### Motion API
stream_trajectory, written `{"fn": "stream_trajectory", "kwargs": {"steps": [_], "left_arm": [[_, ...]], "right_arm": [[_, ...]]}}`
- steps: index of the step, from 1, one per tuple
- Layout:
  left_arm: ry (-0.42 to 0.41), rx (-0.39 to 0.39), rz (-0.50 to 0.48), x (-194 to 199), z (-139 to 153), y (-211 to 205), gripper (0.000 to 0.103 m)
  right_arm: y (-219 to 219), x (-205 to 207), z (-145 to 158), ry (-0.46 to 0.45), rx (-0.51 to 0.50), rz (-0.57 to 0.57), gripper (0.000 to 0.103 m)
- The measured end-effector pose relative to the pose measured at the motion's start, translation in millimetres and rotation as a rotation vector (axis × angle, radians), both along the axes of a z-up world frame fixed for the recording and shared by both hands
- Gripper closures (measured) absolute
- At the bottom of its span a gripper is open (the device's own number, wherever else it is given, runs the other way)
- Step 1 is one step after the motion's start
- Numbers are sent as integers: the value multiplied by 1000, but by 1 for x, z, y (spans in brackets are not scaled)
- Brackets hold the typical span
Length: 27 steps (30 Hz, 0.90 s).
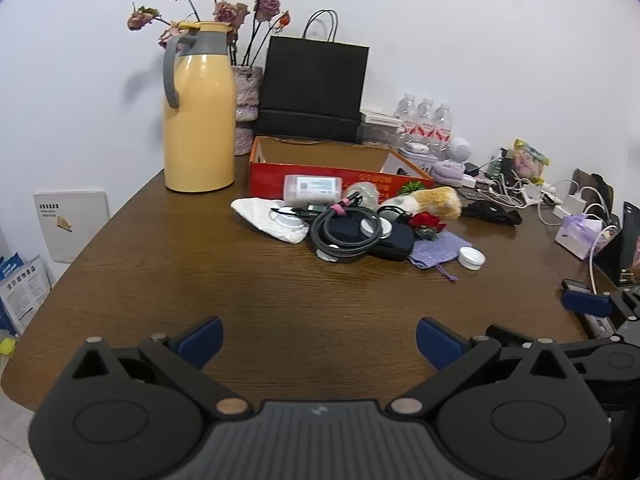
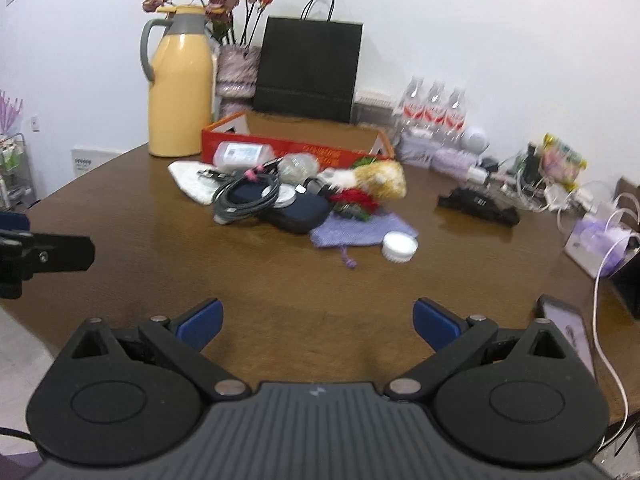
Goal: Organize objects
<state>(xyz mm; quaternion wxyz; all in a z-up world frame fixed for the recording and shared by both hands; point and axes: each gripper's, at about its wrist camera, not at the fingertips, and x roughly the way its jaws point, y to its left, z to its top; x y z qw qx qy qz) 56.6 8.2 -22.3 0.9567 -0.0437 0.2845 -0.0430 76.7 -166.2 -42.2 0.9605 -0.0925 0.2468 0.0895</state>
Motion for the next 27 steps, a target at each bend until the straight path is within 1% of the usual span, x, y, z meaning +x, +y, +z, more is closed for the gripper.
{"fn": "stream_trajectory", "kwargs": {"steps": [2, 3, 5, 7, 8, 9, 11, 13, 15, 17, 19, 21, 22, 24, 27], "left_arm": [[-15, 5, 19, 4, -1, 3, 0], [-22, 5, 24, 6, -2, 4, 0], [-22, 8, 29, 16, -5, 4, 1], [-5, 7, 22, 29, -11, 4, 2], [1, 8, 20, 36, -13, 4, 2], [1, 10, 16, 44, -15, 3, 2], [-10, 24, 6, 58, -17, 1, 2], [-40, 43, -15, 78, -17, -5, 1], [-68, 57, -47, 99, -20, -13, 1], [-68, 67, -86, 123, -23, -23, 1], [-48, 50, -128, 150, -27, -30, 1], [-18, 13, -166, 175, -32, -34, 1], [9, -4, -168, 189, -35, -35, 1], [33, -24, -150, 206, -42, -36, 2], [36, -45, -122, 228, -46, -35, 2]], "right_arm": [[-2, 3, -4, -43, 9, 28, 0], [-2, 7, -8, -28, 1, 47, 0], [2, 17, -17, 34, -15, 60, 0], [5, 30, -25, 126, -4, 50, 0], [4, 36, -28, 156, 7, 56, 0], [3, 41, -30, 162, 11, 57, 0], [-2, 50, -30, 139, -2, 30, 0], [-8, 63, -28, 107, -9, -1, 0], [-18, 84, -26, 96, 9, -20, 0], [-28, 105, -21, 86, 28, -33, 0], [-40, 127, -14, 54, 56, -58, 2], [-48, 148, -9, 36, 84, -66, 2], [-50, 160, -6, 30, 98, -68, 3], [-51, 183, -3, 23, 116, -64, 4], [-48, 216, 4, -4, 118, -64, 6]]}}
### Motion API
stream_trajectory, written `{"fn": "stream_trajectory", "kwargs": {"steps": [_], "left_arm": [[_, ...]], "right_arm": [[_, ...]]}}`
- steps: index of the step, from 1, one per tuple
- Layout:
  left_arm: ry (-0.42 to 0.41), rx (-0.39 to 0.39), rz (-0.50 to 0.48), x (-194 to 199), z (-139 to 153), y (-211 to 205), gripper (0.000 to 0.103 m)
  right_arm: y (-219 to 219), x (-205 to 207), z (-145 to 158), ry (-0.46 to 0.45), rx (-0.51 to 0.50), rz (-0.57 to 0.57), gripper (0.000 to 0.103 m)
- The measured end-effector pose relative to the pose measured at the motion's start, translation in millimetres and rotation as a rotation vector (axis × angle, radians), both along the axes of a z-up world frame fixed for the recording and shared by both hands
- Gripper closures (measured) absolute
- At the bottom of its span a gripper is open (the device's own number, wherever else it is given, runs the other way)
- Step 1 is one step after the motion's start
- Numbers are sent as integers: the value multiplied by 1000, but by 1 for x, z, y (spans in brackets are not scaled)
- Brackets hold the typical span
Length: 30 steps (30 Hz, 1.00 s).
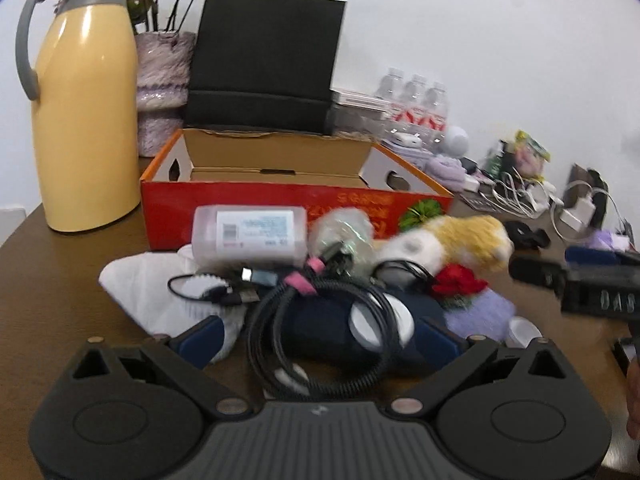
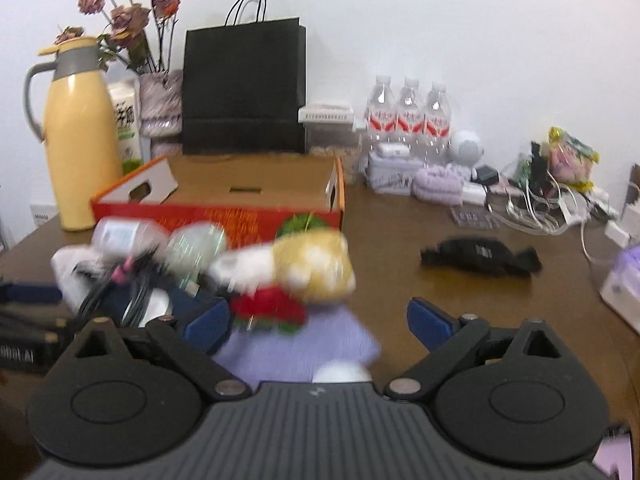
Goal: Organize objects
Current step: 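Grasp the white-and-yellow plush toy with the right gripper, then grasp the black braided cable with the left gripper while the right gripper holds the plush toy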
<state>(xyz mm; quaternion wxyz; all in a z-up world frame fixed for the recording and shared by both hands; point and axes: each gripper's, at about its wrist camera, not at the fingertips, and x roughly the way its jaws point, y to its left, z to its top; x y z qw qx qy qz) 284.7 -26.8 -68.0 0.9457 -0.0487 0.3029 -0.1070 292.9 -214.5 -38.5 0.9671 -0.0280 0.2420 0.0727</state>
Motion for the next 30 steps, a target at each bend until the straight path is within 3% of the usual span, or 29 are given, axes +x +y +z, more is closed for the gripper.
{"fn": "stream_trajectory", "kwargs": {"steps": [4, 8, 12, 15, 22, 25, 30], "left_arm": [[75, -26, 4, 18, -7, -1, 6], [86, -37, 4, 22, -9, -4, 13], [68, -28, 8, 13, -1, -6, 16], [13, -25, -13, -2, 13, -9, 17], [-85, -15, -5, -65, 53, -5, 17], [-50, 17, -4, -98, 48, 1, 17], [45, 28, 33, -135, 19, 12, 17]], "right_arm": [[4, 46, -2, 18, 10, 5, 13], [9, 78, -22, 95, 32, 24, 51], [9, 70, -18, 50, 55, 15, 59], [13, 53, -1, -25, 2, -2, 61], [-2, -37, 52, -210, 98, 20, 61], [3, -77, 36, -128, 129, 86, 60], [16, -112, -14, 36, 121, 83, 60]]}}
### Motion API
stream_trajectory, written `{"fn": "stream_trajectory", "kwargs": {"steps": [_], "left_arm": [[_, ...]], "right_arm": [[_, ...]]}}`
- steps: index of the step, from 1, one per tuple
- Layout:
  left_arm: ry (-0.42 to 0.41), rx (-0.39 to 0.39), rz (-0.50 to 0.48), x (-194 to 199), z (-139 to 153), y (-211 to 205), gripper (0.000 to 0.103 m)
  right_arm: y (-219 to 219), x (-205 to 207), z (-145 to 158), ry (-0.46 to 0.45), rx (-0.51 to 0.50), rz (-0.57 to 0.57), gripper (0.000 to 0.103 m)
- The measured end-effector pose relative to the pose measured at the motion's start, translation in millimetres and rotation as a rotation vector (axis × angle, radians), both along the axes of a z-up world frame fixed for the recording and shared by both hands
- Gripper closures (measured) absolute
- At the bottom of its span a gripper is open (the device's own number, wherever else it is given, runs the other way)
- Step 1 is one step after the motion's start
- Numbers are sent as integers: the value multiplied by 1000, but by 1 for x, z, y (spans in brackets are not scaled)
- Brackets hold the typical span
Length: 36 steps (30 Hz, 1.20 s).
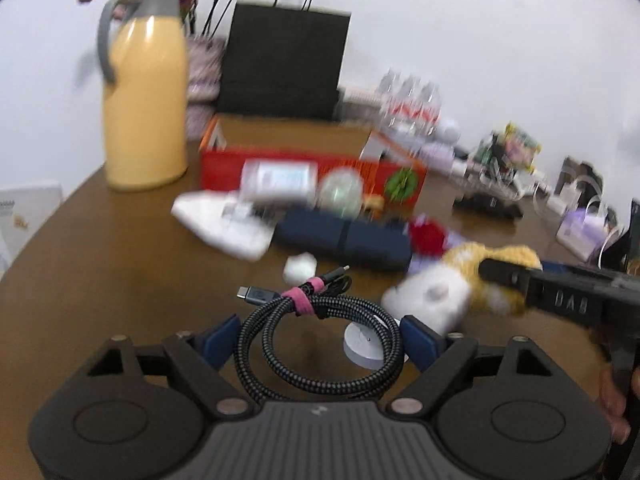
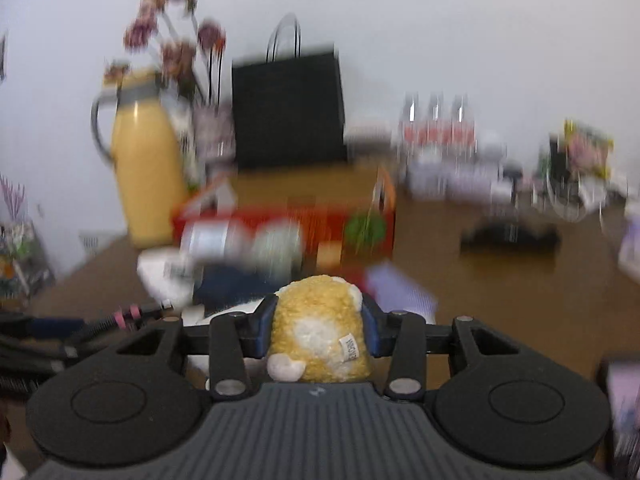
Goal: Organize objects
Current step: 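Grasp the black braided cable with the left gripper while the right gripper holds the plush toy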
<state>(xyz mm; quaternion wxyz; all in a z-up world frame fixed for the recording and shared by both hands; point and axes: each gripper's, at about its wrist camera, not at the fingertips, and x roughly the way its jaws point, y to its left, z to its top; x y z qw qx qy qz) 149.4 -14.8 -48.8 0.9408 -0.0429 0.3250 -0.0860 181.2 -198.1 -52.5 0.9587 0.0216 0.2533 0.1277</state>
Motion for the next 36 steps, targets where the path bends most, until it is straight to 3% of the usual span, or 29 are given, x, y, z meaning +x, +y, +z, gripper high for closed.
{"fn": "stream_trajectory", "kwargs": {"steps": [5, 8, 13, 15, 17, 19, 20, 22, 27, 30, 34, 36], "left_arm": [[36, 82, -22, -21, -20, -4, 16], [39, 62, -30, -29, -30, -1, 16], [21, 55, -23, -29, -31, -1, 13], [20, 60, -45, -28, -32, -3, 7], [38, 71, -52, -21, -36, -5, 6], [36, 68, -46, -20, -36, -5, 6], [35, 63, -46, -20, -35, -4, 6], [34, 51, -58, -22, -34, 0, 6], [9, 92, -156, -31, -31, 5, 5], [3, 112, -195, -31, -36, 6, 6], [-8, 134, -204, -27, -41, 4, 7], [-16, 136, -209, -27, -41, 3, 10]], "right_arm": [[11, -34, -22, 51, -40, -12, 51], [14, -47, -23, 62, -59, 16, 35], [16, -44, -14, 48, -75, 37, 34], [17, -37, -16, 62, -83, 39, 35], [19, -30, -21, 86, -100, 28, 44], [25, -32, -20, 59, -168, 1, 39], [28, -37, -17, 25, -197, -11, 29], [31, -48, -6, -46, -218, 10, 29], [37, -62, 16, -54, -108, 204, 47], [54, -52, 3, 47, -80, 298, 62], [73, -33, -26, 153, -101, 325, 71], [74, -32, -27, 157, -95, 336, 72]]}}
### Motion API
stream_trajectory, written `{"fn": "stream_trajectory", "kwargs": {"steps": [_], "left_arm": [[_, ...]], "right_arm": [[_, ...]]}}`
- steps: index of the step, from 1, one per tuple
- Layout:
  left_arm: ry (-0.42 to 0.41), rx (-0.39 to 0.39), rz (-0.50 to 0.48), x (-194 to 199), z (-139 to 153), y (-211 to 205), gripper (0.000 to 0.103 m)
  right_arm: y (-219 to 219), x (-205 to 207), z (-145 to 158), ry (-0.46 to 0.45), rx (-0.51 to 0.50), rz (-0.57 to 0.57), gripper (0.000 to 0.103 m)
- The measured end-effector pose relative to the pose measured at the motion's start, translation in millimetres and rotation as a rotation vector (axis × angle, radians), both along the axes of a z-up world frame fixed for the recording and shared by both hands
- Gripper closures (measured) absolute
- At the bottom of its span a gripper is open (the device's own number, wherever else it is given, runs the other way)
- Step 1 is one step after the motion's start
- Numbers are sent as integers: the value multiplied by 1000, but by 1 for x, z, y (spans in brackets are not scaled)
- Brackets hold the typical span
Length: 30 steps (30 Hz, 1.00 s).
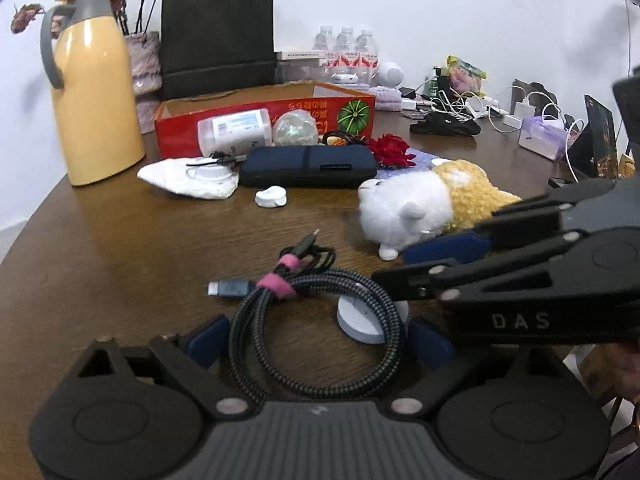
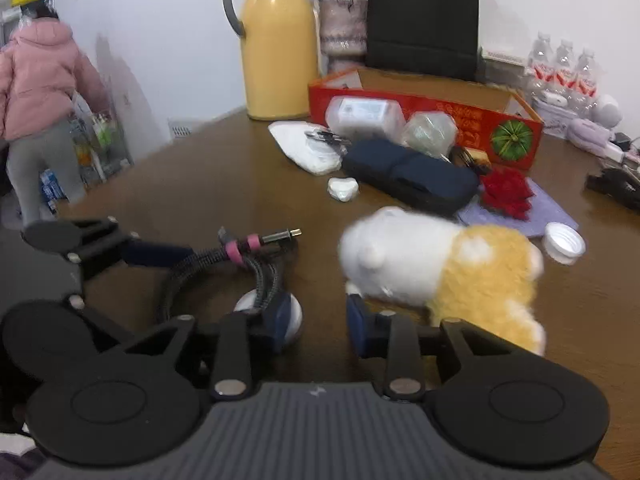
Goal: Organize objects
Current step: 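Grasp the black braided cable with the left gripper while the right gripper holds the plush toy, then carry the plush toy and cable into the cardboard box with both grippers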
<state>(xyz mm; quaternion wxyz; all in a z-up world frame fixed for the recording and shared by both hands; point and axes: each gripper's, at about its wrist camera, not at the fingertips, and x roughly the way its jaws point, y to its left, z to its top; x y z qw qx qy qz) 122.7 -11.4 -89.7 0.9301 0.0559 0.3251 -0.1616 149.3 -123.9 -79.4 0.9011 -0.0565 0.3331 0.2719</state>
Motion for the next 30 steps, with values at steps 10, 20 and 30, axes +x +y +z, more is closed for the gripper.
{"fn": "stream_trajectory", "kwargs": {"steps": [10, 20, 30], "left_arm": [[-7, -12, 102, -10, 11, 38, 17], [-26, 22, 140, -8, 7, 34, 6], [4, 9, 214, 2, 5, 33, 14]], "right_arm": [[4, 6, -1, -5, -20, -7, 71], [-10, -22, 38, -229, -62, -152, 57], [-51, 4, 1, -87, -106, -288, 48]]}}
